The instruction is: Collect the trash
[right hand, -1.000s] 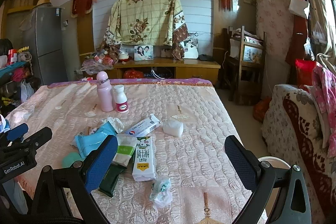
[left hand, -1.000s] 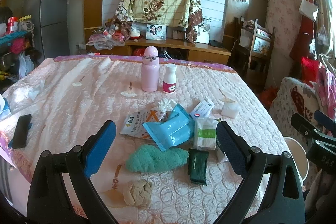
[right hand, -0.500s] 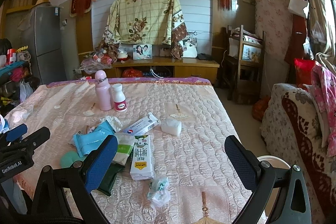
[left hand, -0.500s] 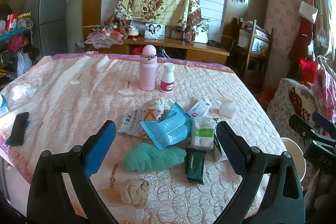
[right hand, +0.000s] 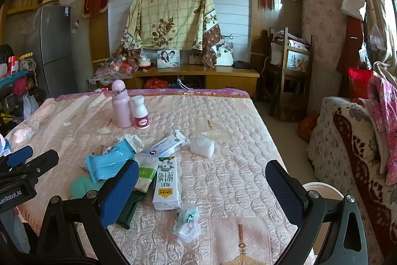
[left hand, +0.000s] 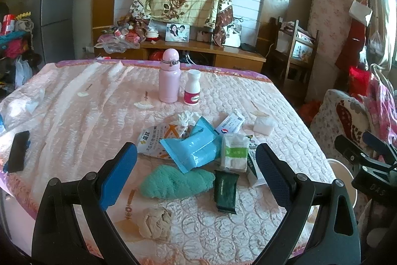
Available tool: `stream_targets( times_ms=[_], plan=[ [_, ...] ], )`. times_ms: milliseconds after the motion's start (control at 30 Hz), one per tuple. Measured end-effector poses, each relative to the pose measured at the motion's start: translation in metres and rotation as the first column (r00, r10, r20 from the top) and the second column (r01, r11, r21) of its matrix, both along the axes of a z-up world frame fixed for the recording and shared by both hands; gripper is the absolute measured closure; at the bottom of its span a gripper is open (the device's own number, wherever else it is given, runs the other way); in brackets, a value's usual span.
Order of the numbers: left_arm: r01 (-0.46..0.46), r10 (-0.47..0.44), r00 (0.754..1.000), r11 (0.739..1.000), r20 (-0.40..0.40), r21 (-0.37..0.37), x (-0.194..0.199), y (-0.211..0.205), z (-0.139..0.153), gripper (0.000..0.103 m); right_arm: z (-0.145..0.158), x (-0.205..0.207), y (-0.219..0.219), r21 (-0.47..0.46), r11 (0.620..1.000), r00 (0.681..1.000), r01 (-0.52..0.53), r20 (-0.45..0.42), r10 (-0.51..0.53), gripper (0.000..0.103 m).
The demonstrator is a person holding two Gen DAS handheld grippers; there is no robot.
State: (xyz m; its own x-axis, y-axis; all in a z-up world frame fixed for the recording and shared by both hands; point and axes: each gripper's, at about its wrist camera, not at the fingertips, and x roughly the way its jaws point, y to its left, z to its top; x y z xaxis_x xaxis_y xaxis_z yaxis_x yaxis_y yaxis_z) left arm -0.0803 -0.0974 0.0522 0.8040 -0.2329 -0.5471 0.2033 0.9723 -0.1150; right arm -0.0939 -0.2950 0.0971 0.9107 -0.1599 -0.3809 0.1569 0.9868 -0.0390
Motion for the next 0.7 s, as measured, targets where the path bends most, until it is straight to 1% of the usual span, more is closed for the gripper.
stream_targets(
  times_ms=[333, 467, 600, 667, 700],
  plan=[
    [0.026, -0.026, 0.999, 1.000, -0.038, -0.007, 0.007, 0.009, 0.003, 0.007, -0.002, 0.003, 0.003, 0.000, 1.000, 1.000, 0.001, -0.014, -0.001, 0.002],
    [0.035, -0.034, 0.998, 0.999, -0.046, 0.011, 0.008, 0.019, 0.003, 0.007, -0.003, 0.005, 0.003, -0.002, 1.000, 1.000, 0.000, -0.022, 0.000, 0.002],
    [0.042, -0.040, 0.996, 0.999, -0.080, 0.021, 0.011, 0.036, 0.000, 0.007, -0.007, 0.009, 0.001, 0.001, 1.000, 0.999, -0.019, -0.051, 0.019, 0.002],
    [0.047, -0.044, 0.993, 0.999, -0.106, 0.019, 0.012, 0.047, -0.004, 0.007, -0.010, 0.013, 0.001, 0.012, 0.999, 0.997, -0.034, -0.069, 0.035, 0.002],
    [0.048, -0.045, 0.992, 0.999, -0.120, 0.023, 0.013, 0.051, -0.007, 0.007, -0.015, 0.016, -0.001, 0.034, 0.998, 0.994, -0.056, -0.094, 0.059, 0.002]
  ],
)
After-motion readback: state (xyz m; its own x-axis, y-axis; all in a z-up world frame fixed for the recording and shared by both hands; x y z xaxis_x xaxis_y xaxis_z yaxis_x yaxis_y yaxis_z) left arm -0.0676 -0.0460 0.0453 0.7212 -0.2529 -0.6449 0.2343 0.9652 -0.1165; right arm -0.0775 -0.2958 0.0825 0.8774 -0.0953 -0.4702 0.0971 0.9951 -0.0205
